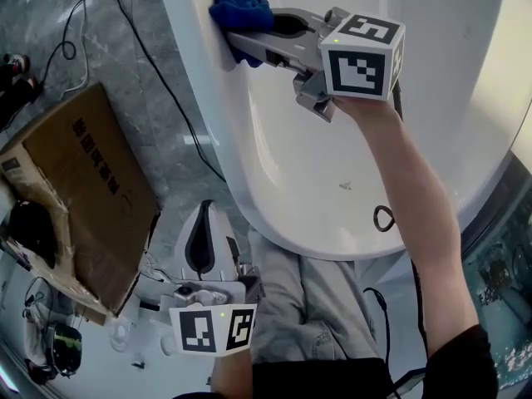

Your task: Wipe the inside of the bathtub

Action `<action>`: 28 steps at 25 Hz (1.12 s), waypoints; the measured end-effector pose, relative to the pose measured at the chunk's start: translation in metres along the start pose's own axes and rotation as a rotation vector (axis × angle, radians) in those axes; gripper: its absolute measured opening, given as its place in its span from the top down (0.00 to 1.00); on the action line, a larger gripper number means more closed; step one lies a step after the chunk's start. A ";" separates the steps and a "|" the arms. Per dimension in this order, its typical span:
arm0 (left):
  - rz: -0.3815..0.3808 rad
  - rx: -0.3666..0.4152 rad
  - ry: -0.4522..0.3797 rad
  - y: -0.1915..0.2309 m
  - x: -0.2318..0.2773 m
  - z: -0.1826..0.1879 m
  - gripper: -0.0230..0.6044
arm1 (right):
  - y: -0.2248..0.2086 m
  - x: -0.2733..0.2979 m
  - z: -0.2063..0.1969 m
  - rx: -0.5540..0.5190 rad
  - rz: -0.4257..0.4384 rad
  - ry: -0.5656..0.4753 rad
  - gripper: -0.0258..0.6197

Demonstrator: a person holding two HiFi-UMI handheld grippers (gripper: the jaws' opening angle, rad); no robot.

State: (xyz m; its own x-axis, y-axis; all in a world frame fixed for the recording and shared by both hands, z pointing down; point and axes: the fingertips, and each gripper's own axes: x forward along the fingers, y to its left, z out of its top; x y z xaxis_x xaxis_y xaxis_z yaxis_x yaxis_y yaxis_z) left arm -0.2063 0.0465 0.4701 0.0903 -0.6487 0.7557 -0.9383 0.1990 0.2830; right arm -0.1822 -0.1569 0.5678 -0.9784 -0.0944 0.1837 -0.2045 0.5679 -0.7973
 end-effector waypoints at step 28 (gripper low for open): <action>-0.128 0.079 -0.008 -0.047 0.033 -0.009 0.96 | -0.113 -0.151 -0.073 0.011 -0.387 0.046 0.85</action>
State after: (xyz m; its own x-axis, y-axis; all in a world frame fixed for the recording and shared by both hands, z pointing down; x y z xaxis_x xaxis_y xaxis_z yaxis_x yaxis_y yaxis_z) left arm -0.1567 0.0223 0.4872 0.2082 -0.6707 0.7119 -0.9426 0.0566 0.3290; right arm -0.0093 -0.1472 0.6723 -0.8265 -0.2629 0.4978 -0.5590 0.4890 -0.6697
